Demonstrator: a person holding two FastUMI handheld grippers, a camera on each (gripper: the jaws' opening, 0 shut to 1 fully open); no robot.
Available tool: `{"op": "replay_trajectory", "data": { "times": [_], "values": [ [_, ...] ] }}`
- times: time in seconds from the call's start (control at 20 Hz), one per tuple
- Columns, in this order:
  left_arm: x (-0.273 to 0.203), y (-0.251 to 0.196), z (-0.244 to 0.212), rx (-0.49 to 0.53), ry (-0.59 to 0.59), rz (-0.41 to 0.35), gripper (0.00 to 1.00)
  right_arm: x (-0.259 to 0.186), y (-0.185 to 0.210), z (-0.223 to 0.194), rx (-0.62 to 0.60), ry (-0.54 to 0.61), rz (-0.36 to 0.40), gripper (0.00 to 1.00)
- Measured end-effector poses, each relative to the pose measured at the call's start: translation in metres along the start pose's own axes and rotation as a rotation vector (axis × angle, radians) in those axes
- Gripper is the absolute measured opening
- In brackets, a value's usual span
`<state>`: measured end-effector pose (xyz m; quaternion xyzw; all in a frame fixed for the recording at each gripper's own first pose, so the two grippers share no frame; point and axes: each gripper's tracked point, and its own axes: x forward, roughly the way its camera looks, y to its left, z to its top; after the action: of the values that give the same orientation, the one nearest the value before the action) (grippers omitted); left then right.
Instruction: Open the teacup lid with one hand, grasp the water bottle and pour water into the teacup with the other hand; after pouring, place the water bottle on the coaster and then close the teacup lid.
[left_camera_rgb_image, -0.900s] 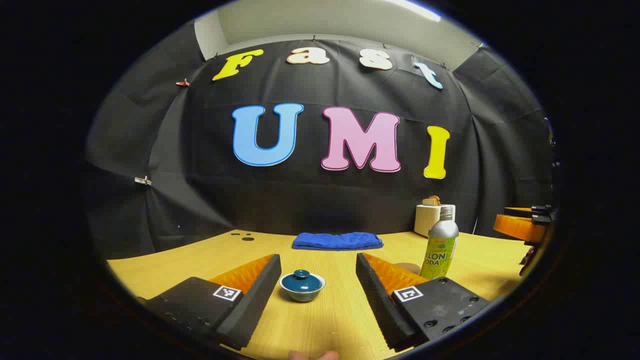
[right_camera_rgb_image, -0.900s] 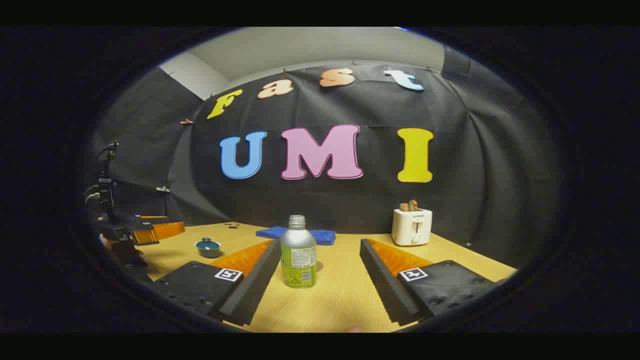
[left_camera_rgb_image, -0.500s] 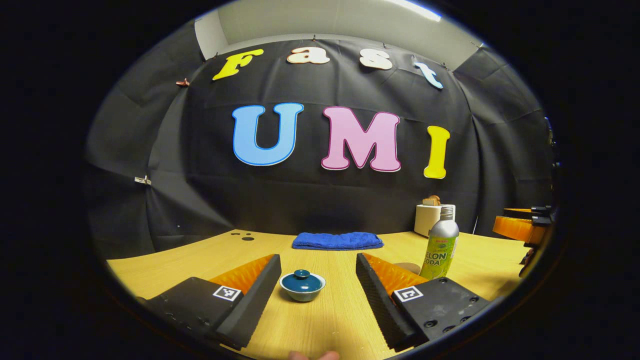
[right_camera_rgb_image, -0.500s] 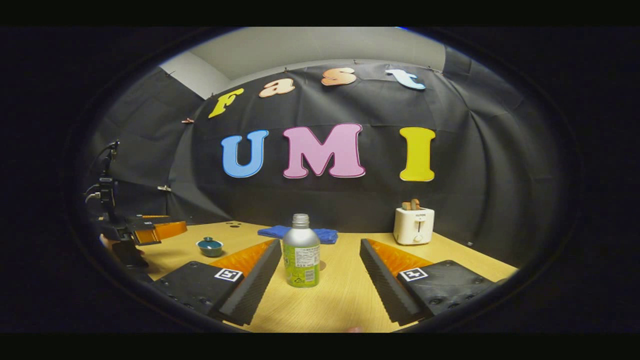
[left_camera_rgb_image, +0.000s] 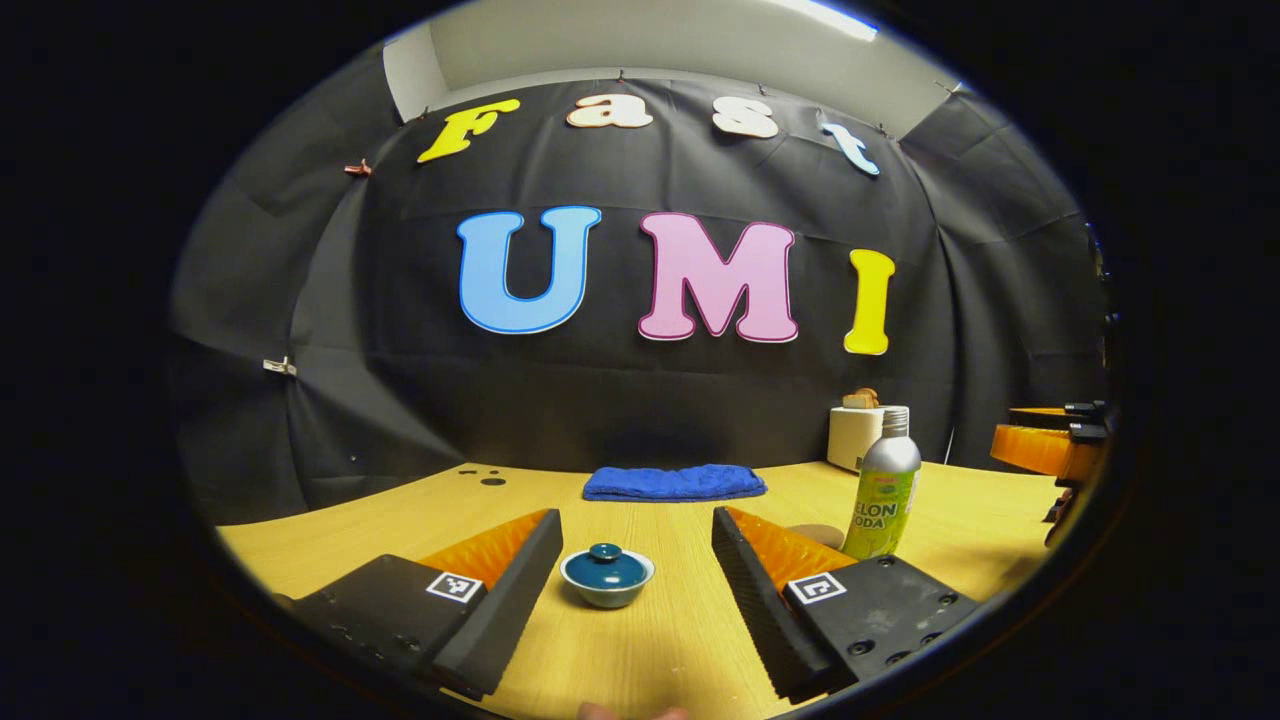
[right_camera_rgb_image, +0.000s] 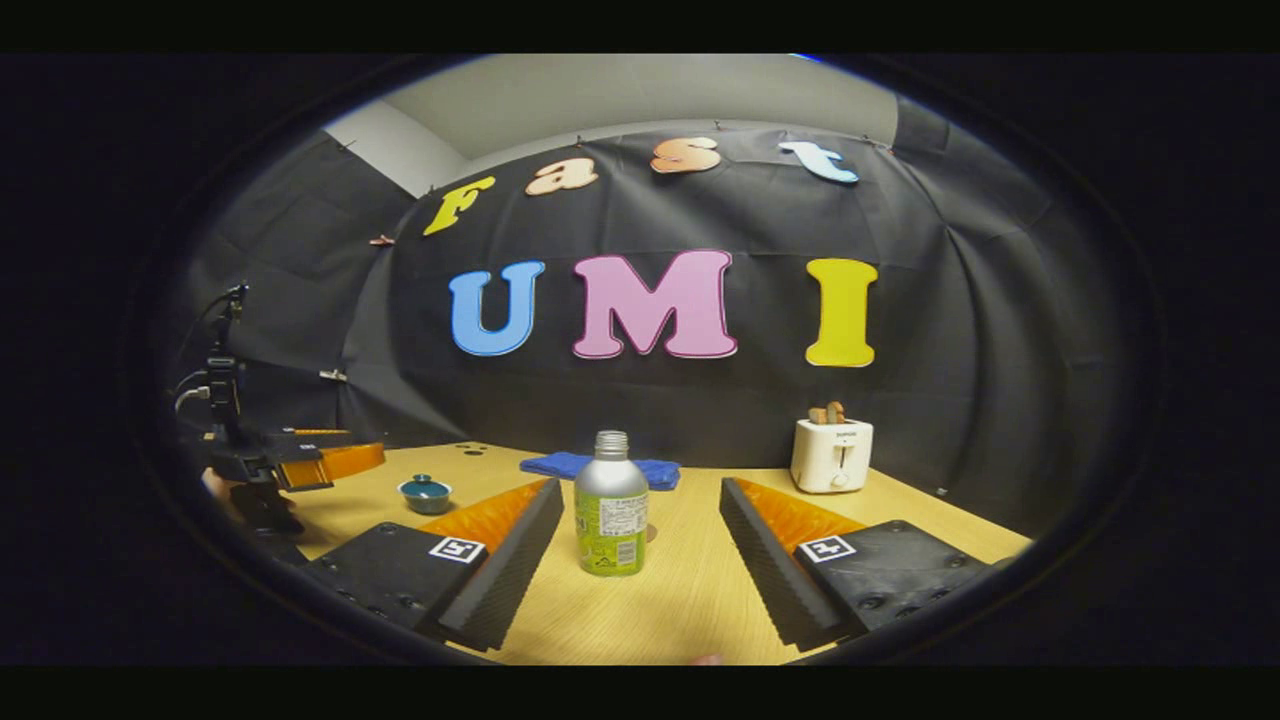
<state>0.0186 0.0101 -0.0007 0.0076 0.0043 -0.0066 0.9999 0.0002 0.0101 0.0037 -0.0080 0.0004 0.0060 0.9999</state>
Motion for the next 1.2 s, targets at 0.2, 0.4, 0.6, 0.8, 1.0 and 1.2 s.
{"op": "replay_trajectory", "data": {
  "times": [0.2, 0.4, 0.6, 0.8, 1.0, 1.2],
  "values": [
    [0.037, 0.018, -0.01, -0.049, 0.057, -0.021, 0.94, 0.003, 0.002, 0.003, -0.008, -0.008, 0.002, 0.98],
    [0.072, 0.032, -0.041, -0.096, 0.173, -0.044, 0.89, 0.007, 0.002, 0.005, -0.014, -0.012, -0.001, 0.96],
    [0.093, 0.036, -0.071, -0.108, 0.26, -0.042, 0.8, 0.008, 0.0, 0.004, -0.016, -0.014, 0.0, 0.98],
    [0.102, 0.034, -0.081, -0.103, 0.286, -0.046, 0.79, 0.008, -0.003, 0.005, -0.012, -0.016, -0.004, 0.98],
    [0.106, 0.032, -0.086, -0.072, 0.307, -0.055, 0.77, 0.008, -0.005, 0.004, -0.006, -0.013, -0.007, 0.96],
    [0.111, 0.028, -0.093, -0.026, 0.341, -0.064, 0.6, 0.007, -0.005, 0.006, -0.005, -0.015, -0.007, 0.98]
  ]
}}
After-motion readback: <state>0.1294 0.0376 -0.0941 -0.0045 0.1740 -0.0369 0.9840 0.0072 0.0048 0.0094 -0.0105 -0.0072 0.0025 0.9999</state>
